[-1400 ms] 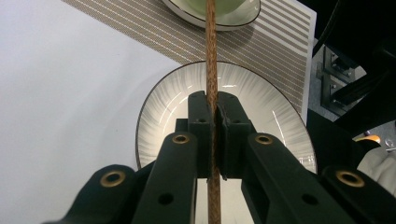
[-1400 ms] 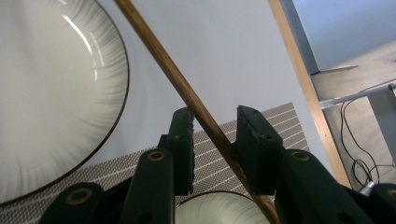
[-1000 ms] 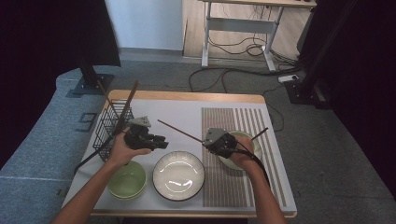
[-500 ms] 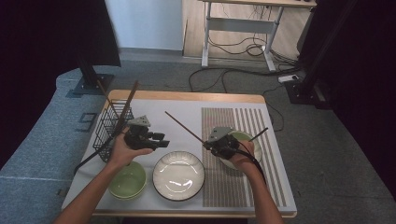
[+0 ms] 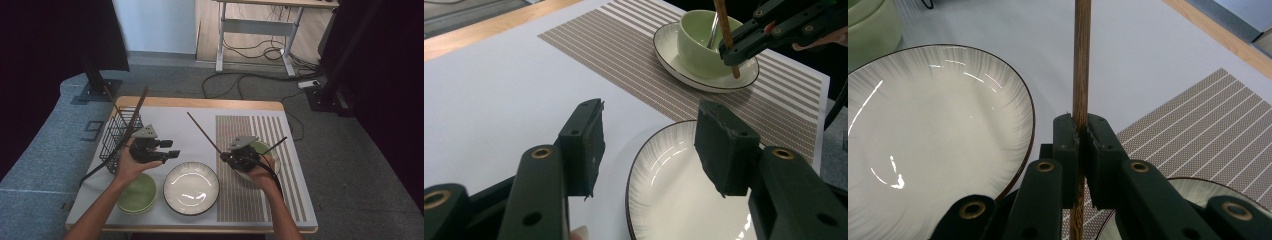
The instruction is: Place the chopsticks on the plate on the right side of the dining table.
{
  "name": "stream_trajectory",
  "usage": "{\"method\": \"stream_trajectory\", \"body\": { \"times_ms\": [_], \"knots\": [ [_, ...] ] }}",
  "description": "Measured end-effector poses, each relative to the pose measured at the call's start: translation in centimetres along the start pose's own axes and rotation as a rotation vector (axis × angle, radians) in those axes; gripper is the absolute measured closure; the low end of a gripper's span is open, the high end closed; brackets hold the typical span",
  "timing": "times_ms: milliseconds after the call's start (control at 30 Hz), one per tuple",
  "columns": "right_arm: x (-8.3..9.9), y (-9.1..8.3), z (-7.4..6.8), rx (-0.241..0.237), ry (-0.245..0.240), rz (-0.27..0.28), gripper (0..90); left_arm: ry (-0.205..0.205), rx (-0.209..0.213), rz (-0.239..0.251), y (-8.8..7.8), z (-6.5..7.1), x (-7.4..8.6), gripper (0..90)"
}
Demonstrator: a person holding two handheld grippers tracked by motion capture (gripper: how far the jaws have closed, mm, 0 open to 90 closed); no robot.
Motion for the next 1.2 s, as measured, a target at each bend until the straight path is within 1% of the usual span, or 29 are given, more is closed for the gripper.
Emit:
{"method": "stream_trajectory", "body": {
  "times_ms": [133, 233, 300, 367, 400, 467, 533, 633, 700, 867, 967, 1067, 1200],
  "knots": [
    [0.2, -0.1, -0.1, -0.021, 0.033, 0.009, 84.4, 0.009, 0.007, 0.009, -0.6, 0.3, 0.0, 44.5],
    [0.3, -0.1, -0.2, -0.032, 0.049, 0.026, 84.5, 0.02, -0.003, 0.013, -0.9, 0.5, 0.2, 43.9],
    [0.4, 0.0, -0.2, -0.031, 0.051, 0.02, 84.5, 0.024, -0.002, 0.02, -1.1, 0.6, 0.2, 43.8],
    [0.6, 0.0, -0.3, -0.041, 0.046, 0.018, 84.6, 0.025, 0.005, 0.03, -1.4, 0.8, 0.3, 43.8],
    [0.7, 0.0, -0.5, -0.05, 0.036, 0.017, 84.7, 0.029, 0.006, 0.033, -1.5, 0.9, 0.3, 43.7],
    [0.8, -0.1, -0.7, -0.053, 0.016, 0.011, 84.7, 0.035, -0.003, 0.04, -1.7, 0.9, 0.4, 43.5],
    [0.9, -0.3, -0.8, -0.054, 0.008, 0.011, 84.7, 0.025, -0.001, 0.05, -1.8, 0.9, 0.6, 43.4],
    [0.9, -0.5, -0.9, -0.044, 0.007, 0.015, 84.9, 0.023, -0.009, 0.051, -1.9, 0.8, 0.8, 43.3],
    [1.1, -0.7, -0.8, -0.033, 0.012, 0.018, 85.0, 0.021, -0.003, 0.055, -2.1, 0.8, 0.9, 43.1],
    [1.7, -0.6, -0.5, -0.019, 0.05, 0.014, 85.0, 0.018, 0.006, 0.08, -2.6, 1.0, 0.8, 43.1],
    [1.9, -0.6, -0.4, -0.011, 0.065, 0.009, 85.0, 0.017, 0.012, 0.082, -2.7, 1.1, 0.8, 43.2],
    [2.0, -1.1, -0.3, -0.004, 0.083, 0.022, 85.0, 0.025, 0.012, 0.076, -2.9, 1.1, 0.9, 43.2],
    [2.3, -1.8, 0.1, 0.019, 0.104, 0.044, 85.0, 0.026, 0.007, 0.08, -3.2, 1.2, 1.1, 43.3]
  ]
}}
Point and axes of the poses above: each handheld gripper's, and its own axes: y roughly forward along the jaws, x roughly out of its underside, z roughly to its right, the point moved 3 cm from there along y, roughly forward along the jaws, and after that the axes turned 4 degrees about -x, right-handed, at the moved point
